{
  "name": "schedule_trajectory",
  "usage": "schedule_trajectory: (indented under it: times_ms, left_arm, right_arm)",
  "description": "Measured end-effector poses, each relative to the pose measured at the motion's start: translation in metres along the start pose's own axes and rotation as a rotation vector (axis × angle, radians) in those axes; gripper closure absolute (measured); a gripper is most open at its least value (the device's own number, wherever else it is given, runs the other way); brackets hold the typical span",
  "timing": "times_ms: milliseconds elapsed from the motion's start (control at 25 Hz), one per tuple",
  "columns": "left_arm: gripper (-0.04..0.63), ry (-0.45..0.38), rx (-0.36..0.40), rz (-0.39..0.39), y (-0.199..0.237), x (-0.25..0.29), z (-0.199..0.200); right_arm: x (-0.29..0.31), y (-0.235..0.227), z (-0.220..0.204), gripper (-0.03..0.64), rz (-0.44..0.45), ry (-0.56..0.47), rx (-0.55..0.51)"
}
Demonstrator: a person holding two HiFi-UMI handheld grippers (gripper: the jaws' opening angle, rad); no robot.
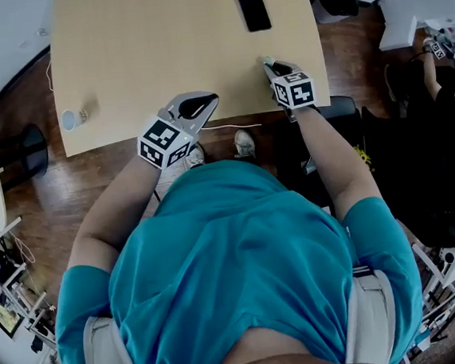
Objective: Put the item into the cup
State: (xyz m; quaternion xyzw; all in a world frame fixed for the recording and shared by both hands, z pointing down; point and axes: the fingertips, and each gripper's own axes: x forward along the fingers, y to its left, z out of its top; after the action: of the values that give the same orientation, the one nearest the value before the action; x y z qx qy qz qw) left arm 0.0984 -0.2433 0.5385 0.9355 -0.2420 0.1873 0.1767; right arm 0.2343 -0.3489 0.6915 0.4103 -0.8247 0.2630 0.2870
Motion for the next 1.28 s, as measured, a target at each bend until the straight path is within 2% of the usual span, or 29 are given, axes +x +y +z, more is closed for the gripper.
schedule_trajectory:
  times_ms: [280, 520, 920, 1280]
  left_arm:
    - [0.591, 0.034, -0.018, -0.046, -0.010, 0.043, -0.012]
    - [0.591, 0.000, -0.048, -0.031, -0.009, 0.051, 0.002]
    - [0.591, -0.143, -0.083, 0.131, 0.026, -0.020, 0.034]
    - [0.591, -0.246, -0.129, 0.307, 0.068, -0.120, 0.018]
  right_arm:
    - [-0.017, 0.001, -0.004, 0.588, 0.028, -0.028, -0.043]
    - [-0.048, 0.016, 0.019, 0.588, 0.068, -0.080, -0.068]
    - [-0.072, 0.086, 0.090, 0.588, 0.183, -0.147, -0.213]
    - [-0.037, 0.183, 0.141, 0.588, 0.306, -0.145, -0.352]
